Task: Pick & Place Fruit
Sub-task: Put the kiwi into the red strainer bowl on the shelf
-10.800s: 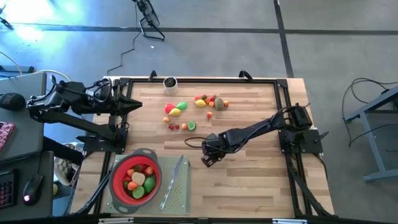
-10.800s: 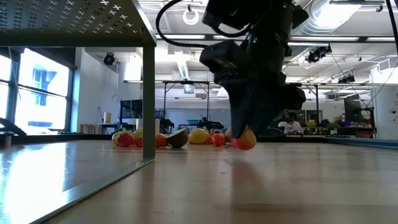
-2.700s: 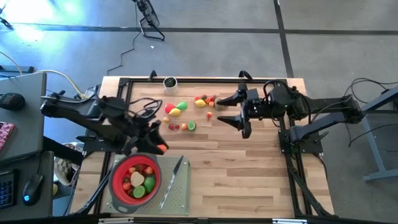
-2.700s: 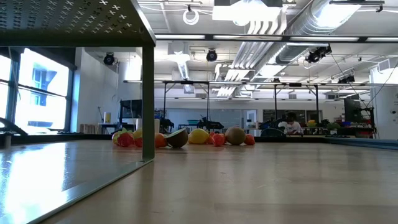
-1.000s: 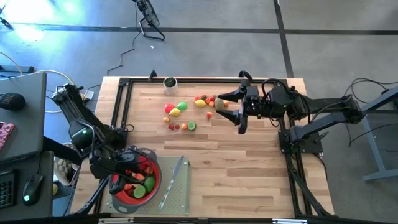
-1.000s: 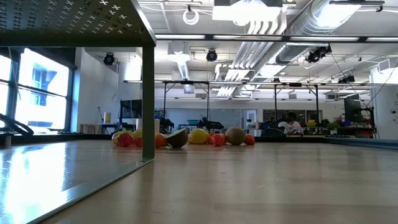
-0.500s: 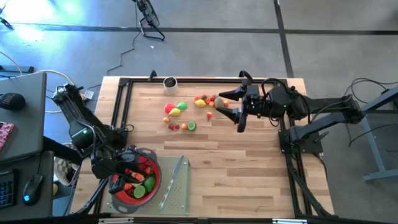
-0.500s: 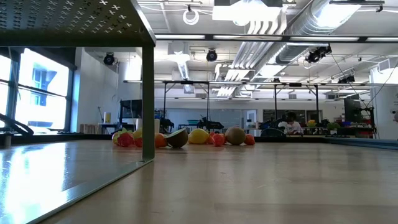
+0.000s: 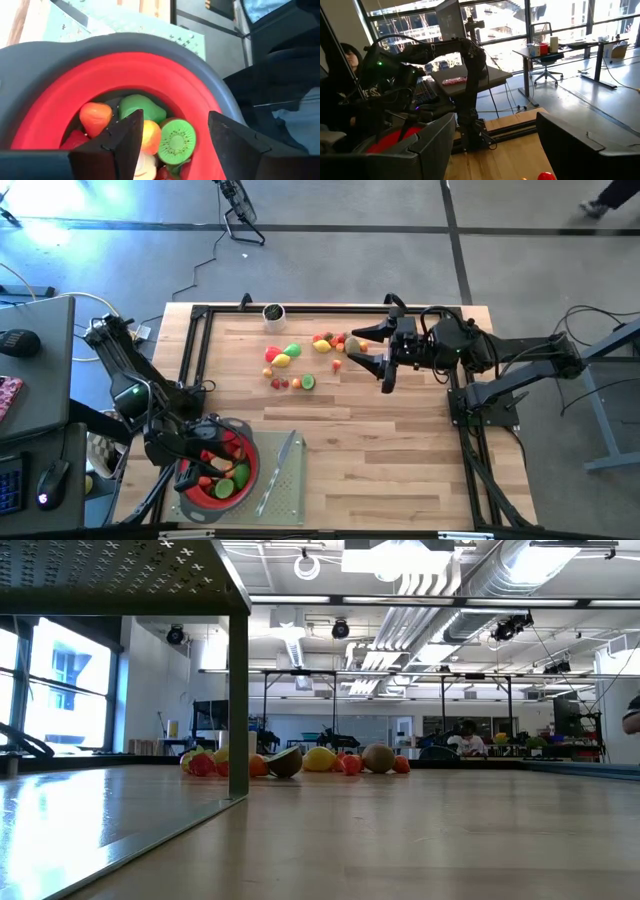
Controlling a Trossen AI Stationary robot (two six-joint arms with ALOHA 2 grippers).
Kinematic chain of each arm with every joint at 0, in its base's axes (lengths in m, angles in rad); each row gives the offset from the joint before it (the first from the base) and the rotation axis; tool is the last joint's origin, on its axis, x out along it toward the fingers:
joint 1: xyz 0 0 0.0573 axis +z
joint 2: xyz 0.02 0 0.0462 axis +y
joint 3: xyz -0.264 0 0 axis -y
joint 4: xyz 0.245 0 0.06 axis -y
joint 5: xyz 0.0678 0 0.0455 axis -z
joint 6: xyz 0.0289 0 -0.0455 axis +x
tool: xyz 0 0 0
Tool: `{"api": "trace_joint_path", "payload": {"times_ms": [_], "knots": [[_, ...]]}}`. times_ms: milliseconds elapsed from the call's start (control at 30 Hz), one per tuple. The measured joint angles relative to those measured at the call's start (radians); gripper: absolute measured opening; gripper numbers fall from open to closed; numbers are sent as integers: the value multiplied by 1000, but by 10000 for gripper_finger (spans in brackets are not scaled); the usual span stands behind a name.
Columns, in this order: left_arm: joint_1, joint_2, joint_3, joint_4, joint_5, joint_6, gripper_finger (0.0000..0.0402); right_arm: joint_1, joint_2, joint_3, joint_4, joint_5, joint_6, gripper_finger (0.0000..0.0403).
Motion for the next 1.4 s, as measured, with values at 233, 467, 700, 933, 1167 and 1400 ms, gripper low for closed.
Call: {"api": "trace_joint_path", "payload": {"times_ms": [233, 467, 700, 933, 1167, 1400], "knots": [[0, -23, 1, 9, 4, -5, 177, 0, 0, 0, 0, -1, 0, 270], [0, -42, 1, 13, 4, -30, 166, 0, 0, 0, 0, -1, 0, 270], [1, -46, 1, 26, -5, -34, 165, 0, 0, 0, -6, -1, 0, 270], [1, -47, 2, 75, -29, -26, 165, 0, 0, 0, -22, -1, 0, 270], [1, -72, 2, 138, -117, 15, 165, 0, 0, 0, -22, -1, 0, 270], [1, -103, 2, 191, -262, 122, 164, 0, 0, 0, -24, -1, 0, 270]]}}
